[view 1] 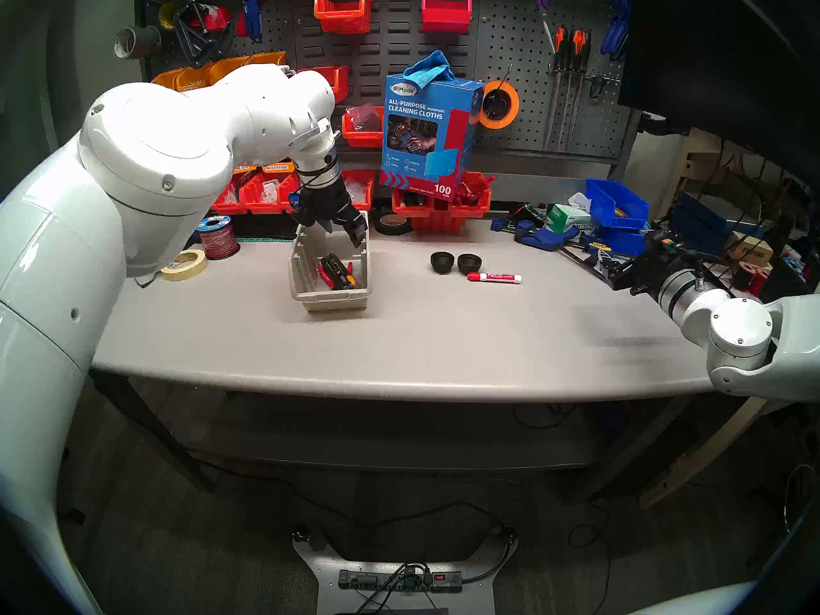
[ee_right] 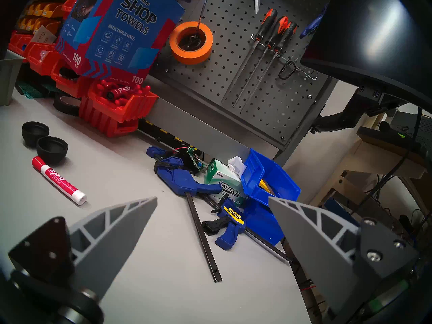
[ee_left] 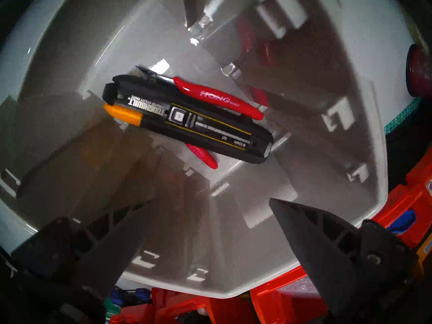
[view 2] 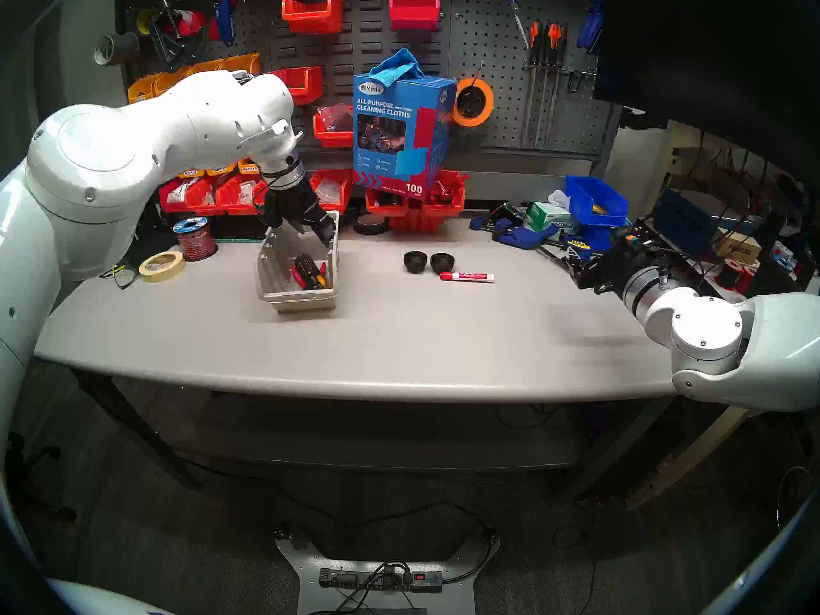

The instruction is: Take out tools from the storage box

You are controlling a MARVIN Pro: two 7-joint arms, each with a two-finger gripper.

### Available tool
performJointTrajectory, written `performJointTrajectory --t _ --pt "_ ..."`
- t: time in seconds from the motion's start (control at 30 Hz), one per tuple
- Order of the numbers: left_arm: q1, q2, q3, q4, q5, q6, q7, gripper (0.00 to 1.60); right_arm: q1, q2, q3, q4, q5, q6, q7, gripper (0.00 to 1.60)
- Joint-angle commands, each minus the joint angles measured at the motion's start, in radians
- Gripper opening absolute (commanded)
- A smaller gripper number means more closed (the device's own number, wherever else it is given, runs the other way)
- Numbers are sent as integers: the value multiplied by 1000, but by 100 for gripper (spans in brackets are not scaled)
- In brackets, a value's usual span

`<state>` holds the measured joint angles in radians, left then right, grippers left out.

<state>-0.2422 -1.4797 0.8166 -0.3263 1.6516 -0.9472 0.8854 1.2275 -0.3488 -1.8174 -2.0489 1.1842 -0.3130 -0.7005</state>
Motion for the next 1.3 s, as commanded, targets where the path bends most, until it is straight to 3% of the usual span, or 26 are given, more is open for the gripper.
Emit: performJointTrajectory --t 0.0,0.67,1.27 --pt "-7 8 -61 -12 -84 -13 95 160 10 -3 7 1 1 -3 -3 160" --pt "-23 58 -143 -78 -247 -13 62 160 10 -8 5 0 4 -7 -3 160" --pt "-74 66 -134 -141 -283 -13 44 160 10 -12 4 0 7 -11 -4 160"
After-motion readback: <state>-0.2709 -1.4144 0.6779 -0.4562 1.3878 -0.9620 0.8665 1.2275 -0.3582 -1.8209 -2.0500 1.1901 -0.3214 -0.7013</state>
